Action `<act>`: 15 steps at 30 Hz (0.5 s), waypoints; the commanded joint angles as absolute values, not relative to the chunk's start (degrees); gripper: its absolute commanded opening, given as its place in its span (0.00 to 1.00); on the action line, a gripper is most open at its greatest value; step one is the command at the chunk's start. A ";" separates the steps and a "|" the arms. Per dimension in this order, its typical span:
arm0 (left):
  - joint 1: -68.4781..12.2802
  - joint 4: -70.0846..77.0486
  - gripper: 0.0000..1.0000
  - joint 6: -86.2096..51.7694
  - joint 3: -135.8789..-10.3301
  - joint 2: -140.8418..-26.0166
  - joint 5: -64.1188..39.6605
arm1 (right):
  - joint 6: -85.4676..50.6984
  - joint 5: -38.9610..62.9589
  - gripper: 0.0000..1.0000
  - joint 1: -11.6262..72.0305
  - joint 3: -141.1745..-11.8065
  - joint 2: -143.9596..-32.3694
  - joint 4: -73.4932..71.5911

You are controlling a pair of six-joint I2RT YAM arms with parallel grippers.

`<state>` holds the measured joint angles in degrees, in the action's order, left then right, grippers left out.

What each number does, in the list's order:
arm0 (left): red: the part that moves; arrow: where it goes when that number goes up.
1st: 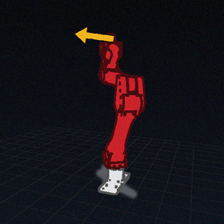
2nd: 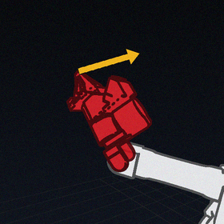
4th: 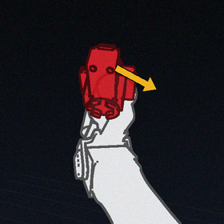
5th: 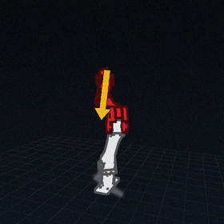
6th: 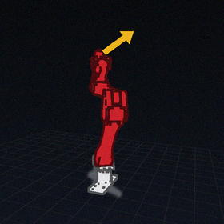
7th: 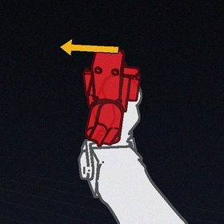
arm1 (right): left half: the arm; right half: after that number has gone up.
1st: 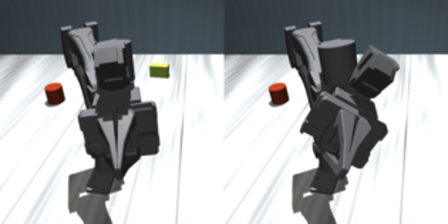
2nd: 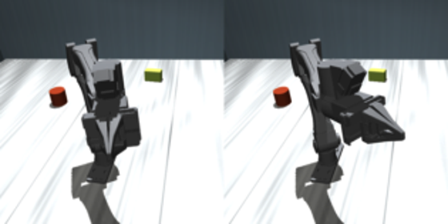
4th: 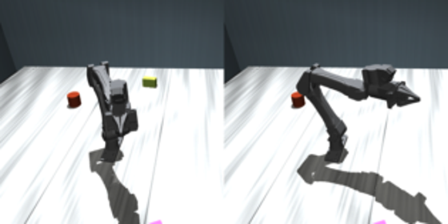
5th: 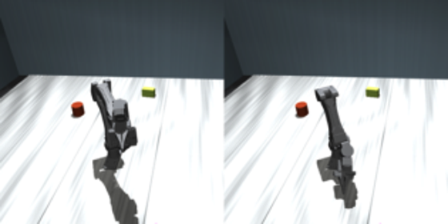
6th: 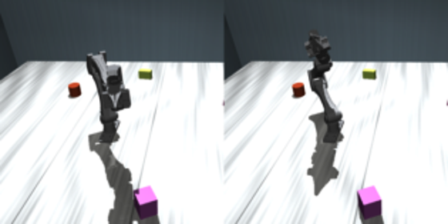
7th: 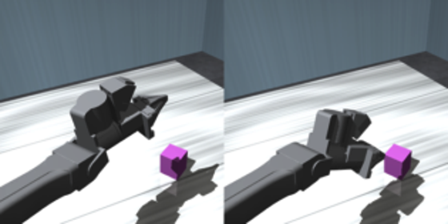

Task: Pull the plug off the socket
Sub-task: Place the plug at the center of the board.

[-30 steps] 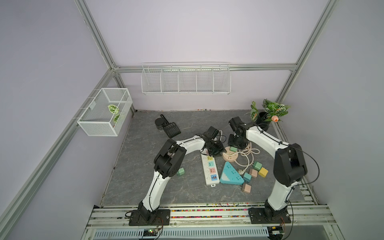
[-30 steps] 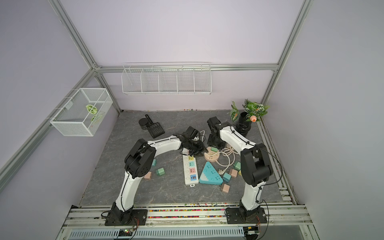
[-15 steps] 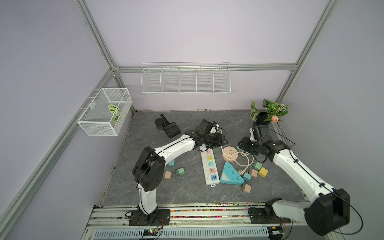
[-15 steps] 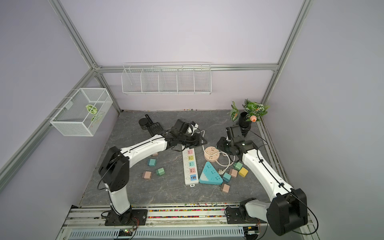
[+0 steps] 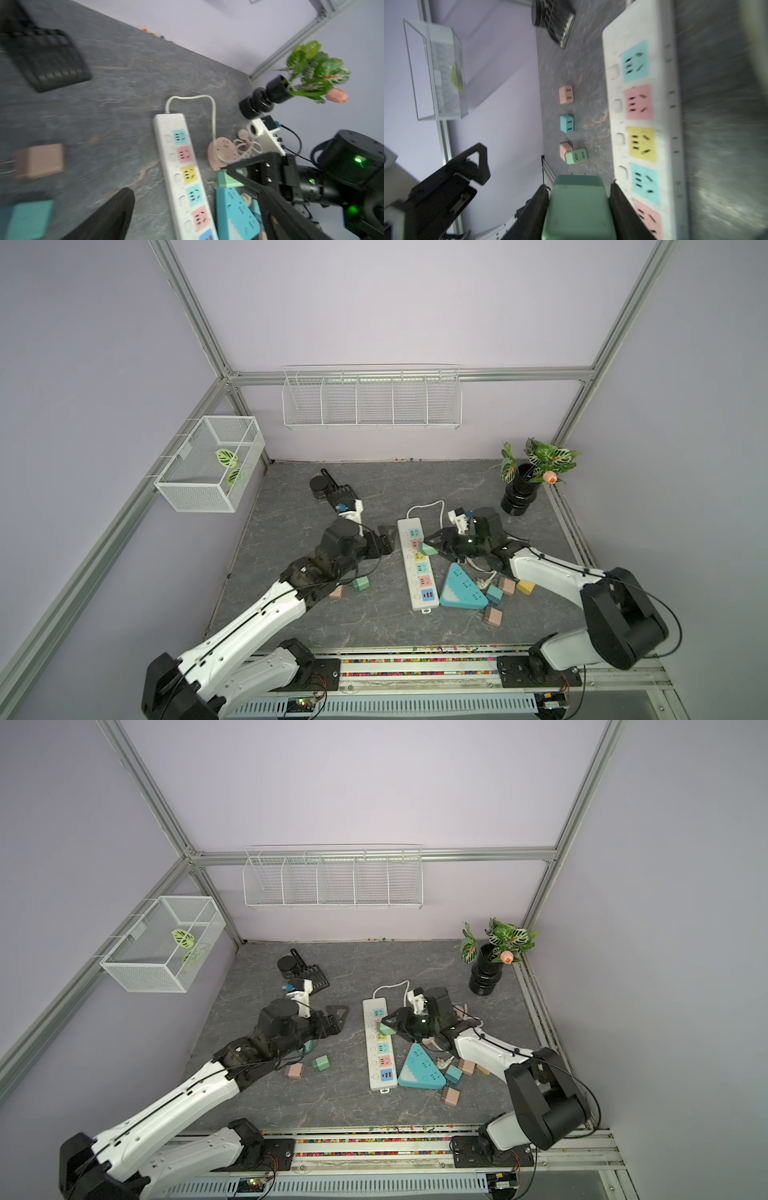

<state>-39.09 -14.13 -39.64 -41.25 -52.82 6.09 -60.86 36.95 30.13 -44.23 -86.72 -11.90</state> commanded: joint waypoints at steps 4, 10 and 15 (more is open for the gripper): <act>-33.17 -15.10 0.99 -49.52 -29.89 -38.15 12.61 | -61.69 36.96 0.31 38.97 -53.56 -97.51 -14.63; -33.16 -23.30 0.99 -50.63 -29.79 -31.73 18.43 | -61.03 36.17 0.32 44.41 -64.74 -108.46 -9.37; -33.13 -25.69 0.99 -50.69 -30.15 -29.76 18.99 | -61.00 35.39 0.33 45.26 -71.71 -114.55 -5.56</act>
<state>-33.39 -22.39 -49.98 -29.34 -30.57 17.06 -61.25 36.27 45.39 -68.93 -112.75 -8.78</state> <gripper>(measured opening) 0.986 0.451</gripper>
